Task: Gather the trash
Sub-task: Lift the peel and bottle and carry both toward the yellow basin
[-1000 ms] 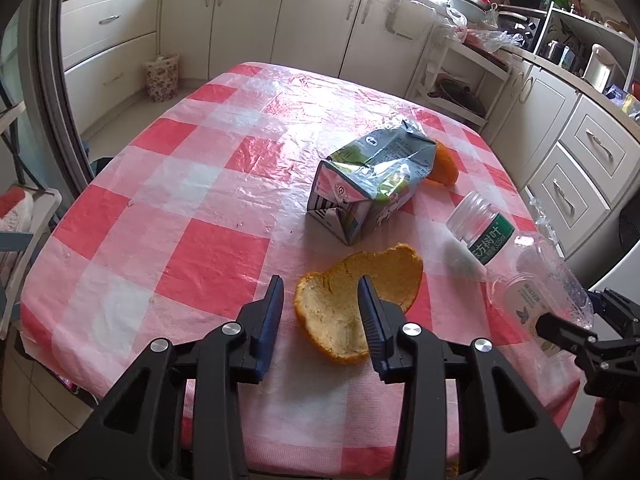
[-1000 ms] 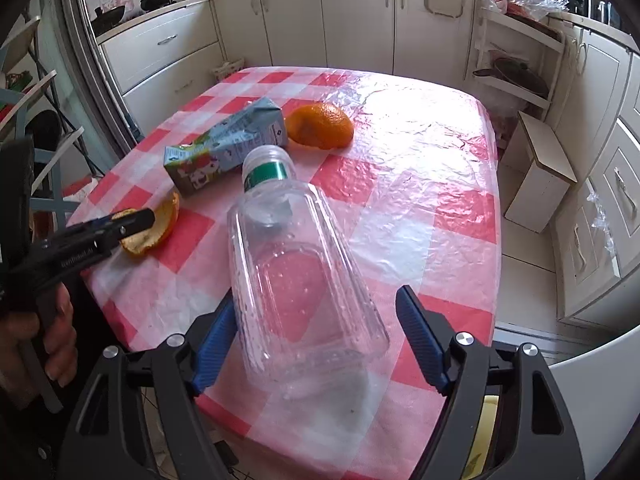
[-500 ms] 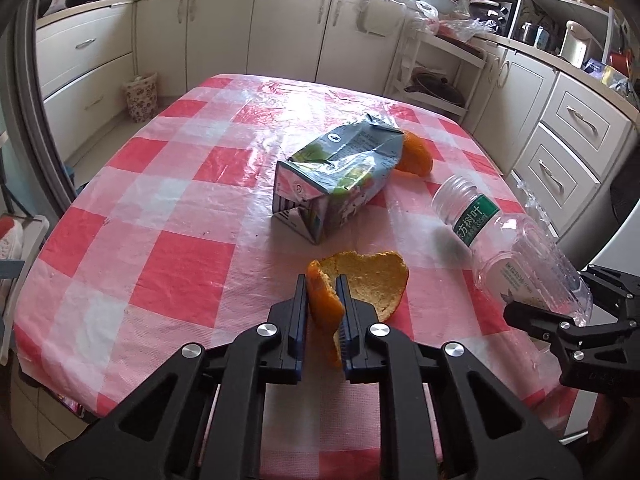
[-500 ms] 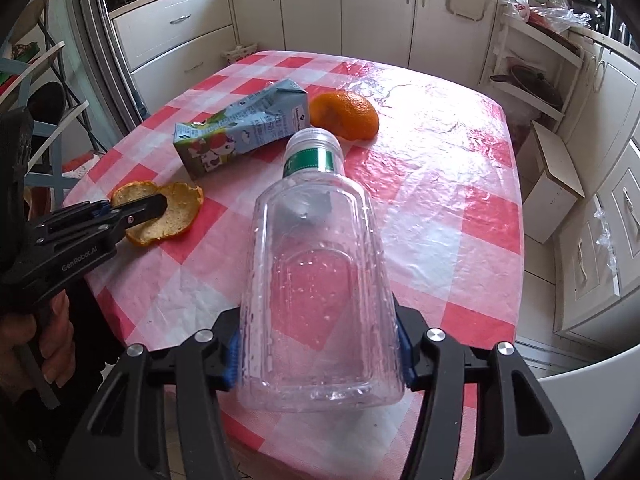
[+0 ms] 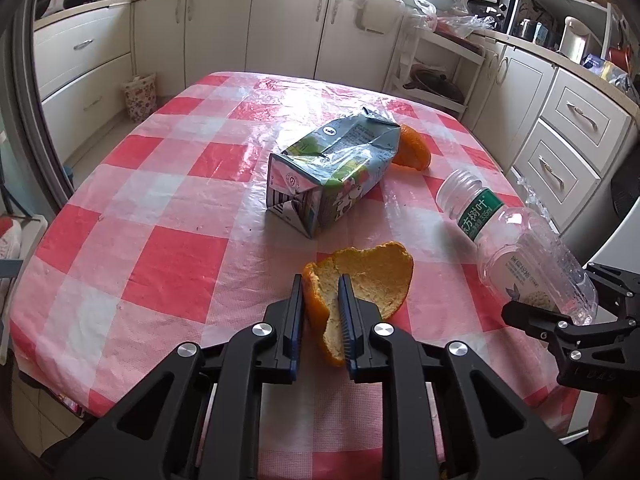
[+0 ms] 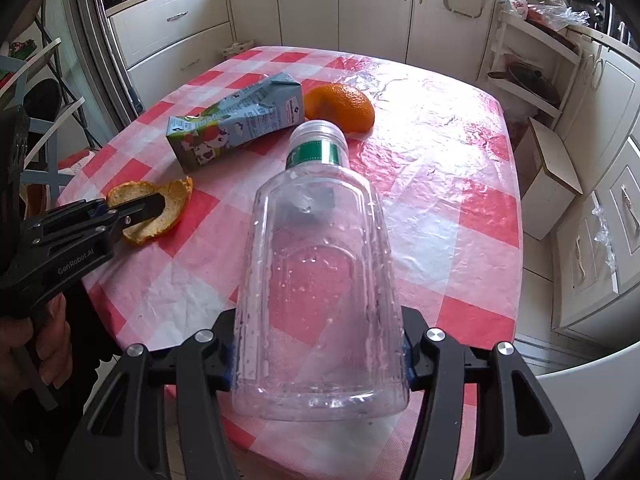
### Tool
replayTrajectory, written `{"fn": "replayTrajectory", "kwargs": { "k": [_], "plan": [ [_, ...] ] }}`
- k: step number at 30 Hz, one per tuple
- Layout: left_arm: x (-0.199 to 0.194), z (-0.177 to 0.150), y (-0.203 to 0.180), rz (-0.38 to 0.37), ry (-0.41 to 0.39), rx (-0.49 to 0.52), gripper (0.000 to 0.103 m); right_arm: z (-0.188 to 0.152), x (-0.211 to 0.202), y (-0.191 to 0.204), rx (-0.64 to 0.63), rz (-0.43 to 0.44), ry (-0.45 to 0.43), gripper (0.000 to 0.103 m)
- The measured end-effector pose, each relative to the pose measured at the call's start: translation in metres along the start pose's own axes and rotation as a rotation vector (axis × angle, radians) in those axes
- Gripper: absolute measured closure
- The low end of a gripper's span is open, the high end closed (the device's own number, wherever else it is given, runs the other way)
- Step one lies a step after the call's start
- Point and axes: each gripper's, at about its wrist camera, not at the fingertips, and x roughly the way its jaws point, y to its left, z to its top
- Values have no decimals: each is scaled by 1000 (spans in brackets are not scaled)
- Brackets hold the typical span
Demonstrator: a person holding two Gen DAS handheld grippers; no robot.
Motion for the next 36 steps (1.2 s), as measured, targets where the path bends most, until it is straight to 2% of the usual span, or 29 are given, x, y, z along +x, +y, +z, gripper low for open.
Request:
{"fn": "replayTrajectory", "kwargs": {
  "k": [12, 22, 27, 31, 33, 36],
  "plan": [
    [-6, -1, 1, -30, 4, -19, 91, -13, -20, -12, 39, 8, -10, 47],
    [-41, -3, -17, -113, -44, -33, 97, -36, -49, -42, 142, 21, -43, 47],
    [-47, -5, -17, -117, -42, -53, 98, -45, -66, -51, 170, 8, -75, 47],
    [-44, -7, -18, -108, -16, -25, 98, -48, -73, -53, 185, 6, -94, 47],
    [-41, -10, -15, -95, -5, -24, 97, -50, -75, -55, 192, 7, -99, 47],
    [-34, -16, -11, -92, 32, -28, 79, -51, -77, -55, 192, 10, -107, 47]
  ]
}}
